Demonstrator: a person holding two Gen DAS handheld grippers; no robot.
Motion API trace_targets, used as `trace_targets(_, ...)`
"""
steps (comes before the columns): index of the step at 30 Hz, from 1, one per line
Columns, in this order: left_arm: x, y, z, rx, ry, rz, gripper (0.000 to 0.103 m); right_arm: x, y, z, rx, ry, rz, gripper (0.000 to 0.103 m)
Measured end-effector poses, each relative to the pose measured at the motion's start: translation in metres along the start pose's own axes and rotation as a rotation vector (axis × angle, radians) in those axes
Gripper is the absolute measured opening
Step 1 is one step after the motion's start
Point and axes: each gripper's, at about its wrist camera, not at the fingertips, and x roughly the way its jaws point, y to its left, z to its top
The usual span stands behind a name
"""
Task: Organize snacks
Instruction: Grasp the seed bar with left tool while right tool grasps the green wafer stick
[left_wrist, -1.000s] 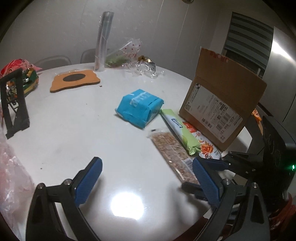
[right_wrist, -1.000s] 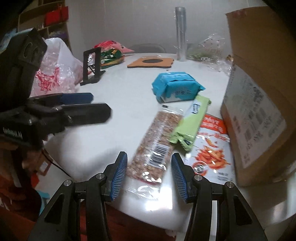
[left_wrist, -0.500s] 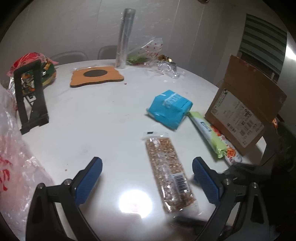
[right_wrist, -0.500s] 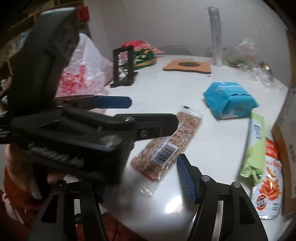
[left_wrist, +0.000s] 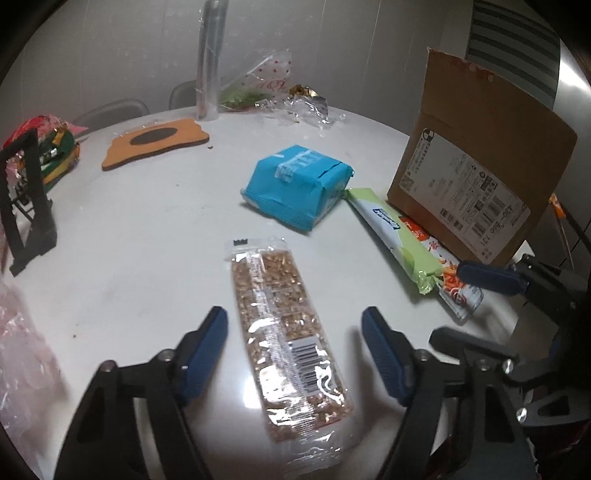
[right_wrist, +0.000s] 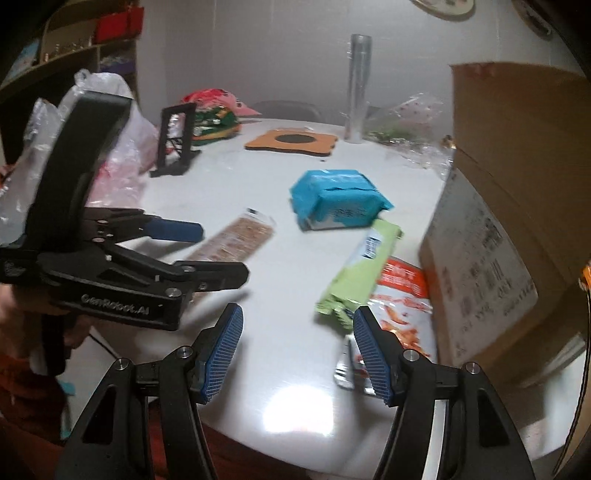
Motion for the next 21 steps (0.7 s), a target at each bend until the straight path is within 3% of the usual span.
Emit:
trace_targets(4,-0.002,-0.002,-0.004,0.061,-0.007,0.059,0.044,-0.001,-0.006,0.001,0.019,-0.022,-0.028,0.059)
trace_targets(10,-0.009,0.018,-0.008,0.046,-0.021,0.062,0.043,0.014,-0.010,0.012,0.049,-0.025,-0.068,0.059)
trace_targets(17,-0.016,0.036,-0.010,0.023,-0.032,0.012,0.043,0.032,-0.007,0.023,0.046,-0.023,-0.157,0.058)
trace_targets(19,-0.017,0.036,-0.011,0.028,-0.035,0.005,0.043,0.040,-0.007,0.026,0.036,-0.015,-0.202,0.055)
trace_targets(21,-0.018,0.036,-0.012,0.029,-0.036,-0.017,0.043,0.045,-0.010,0.027,0.045,-0.008,-0.221,0.042)
